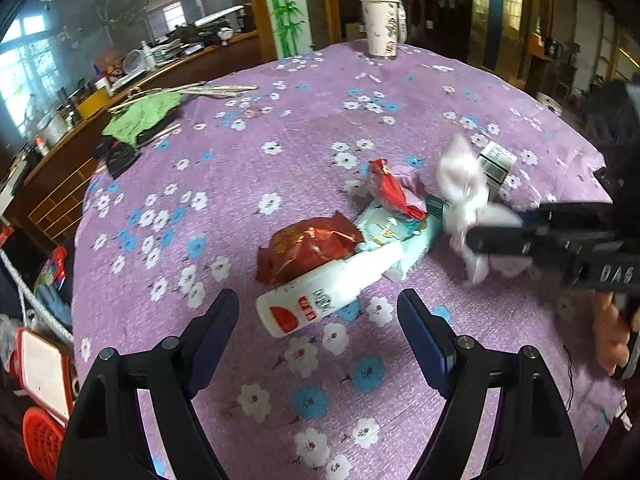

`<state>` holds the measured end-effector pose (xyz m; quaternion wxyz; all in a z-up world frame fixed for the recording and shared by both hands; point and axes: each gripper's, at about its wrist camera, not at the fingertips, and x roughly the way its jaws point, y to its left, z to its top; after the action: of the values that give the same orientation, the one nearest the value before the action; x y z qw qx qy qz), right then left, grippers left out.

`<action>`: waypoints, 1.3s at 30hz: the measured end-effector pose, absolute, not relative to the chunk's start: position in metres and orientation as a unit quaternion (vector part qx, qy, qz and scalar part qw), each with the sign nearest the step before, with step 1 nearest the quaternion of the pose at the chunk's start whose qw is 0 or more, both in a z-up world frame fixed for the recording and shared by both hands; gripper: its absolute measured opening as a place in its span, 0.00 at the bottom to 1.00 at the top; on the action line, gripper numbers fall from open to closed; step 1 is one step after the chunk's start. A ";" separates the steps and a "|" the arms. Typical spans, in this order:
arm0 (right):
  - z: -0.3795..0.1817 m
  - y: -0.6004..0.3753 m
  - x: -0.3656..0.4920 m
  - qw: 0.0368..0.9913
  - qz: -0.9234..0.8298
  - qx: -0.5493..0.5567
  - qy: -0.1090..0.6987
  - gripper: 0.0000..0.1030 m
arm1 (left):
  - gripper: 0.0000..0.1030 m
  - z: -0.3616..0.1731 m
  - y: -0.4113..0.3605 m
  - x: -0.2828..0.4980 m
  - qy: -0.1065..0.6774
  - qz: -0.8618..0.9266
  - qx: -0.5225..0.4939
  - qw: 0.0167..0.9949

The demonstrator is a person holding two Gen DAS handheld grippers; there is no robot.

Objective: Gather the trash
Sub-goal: 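Grasp the clear plastic bag with the right tool while the left tool approaches the white spray bottle, then close the left tool on the white spray bottle while the right tool holds the plastic bag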

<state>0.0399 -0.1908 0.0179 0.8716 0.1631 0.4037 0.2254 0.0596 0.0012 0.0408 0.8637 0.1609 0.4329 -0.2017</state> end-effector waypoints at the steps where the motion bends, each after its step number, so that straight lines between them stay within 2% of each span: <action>1: 0.019 -0.193 0.040 0.873 0.224 0.167 0.400 0.34 | 0.77 0.038 -0.001 0.061 0.435 -0.206 0.165 0.861; 4: 0.019 -0.199 0.041 0.872 0.221 0.181 0.398 0.34 | 0.77 0.027 -0.007 0.068 0.445 -0.206 0.184 0.852; 5: 0.019 -0.201 0.041 0.872 0.218 0.183 0.398 0.34 | 0.74 0.025 -0.009 0.069 0.444 -0.204 0.185 0.853; 7: 0.021 -0.203 0.041 0.874 0.215 0.183 0.395 0.34 | 0.63 0.027 -0.009 0.068 0.437 -0.201 0.182 0.858; 9: 0.023 -0.204 0.040 0.877 0.213 0.180 0.392 0.34 | 0.47 0.031 -0.006 0.067 0.438 -0.206 0.165 0.859; 11: 0.025 -0.204 0.039 0.879 0.212 0.179 0.389 0.34 | 0.40 0.035 -0.006 0.062 0.446 -0.208 0.153 0.857; 18: 0.026 -0.201 0.037 0.879 0.220 0.171 0.387 0.34 | 0.40 0.026 -0.029 0.049 0.454 -0.206 0.211 0.841; 22: 0.026 -0.202 0.036 0.881 0.216 0.172 0.385 0.34 | 0.40 0.033 -0.028 0.053 0.452 -0.212 0.196 0.844; 26: 0.025 -0.204 0.037 0.879 0.217 0.176 0.387 0.34 | 0.52 0.046 -0.021 0.057 0.432 -0.211 0.198 0.854; 31: 0.027 -0.203 0.035 0.880 0.219 0.174 0.383 0.34 | 0.53 0.031 -0.011 0.082 0.468 -0.211 0.189 0.837; 33: 0.026 -0.204 0.036 0.880 0.218 0.176 0.384 0.34 | 0.57 0.026 -0.007 0.085 0.475 -0.218 0.183 0.833; 39: 0.027 -0.203 0.037 0.879 0.220 0.175 0.385 0.34 | 0.56 0.017 -0.022 0.058 0.486 -0.254 0.191 0.814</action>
<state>0.0365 -0.2034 0.0266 0.8790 0.1752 0.3850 0.2200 0.0583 -0.0220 0.0174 0.8143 0.1911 0.4860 -0.2535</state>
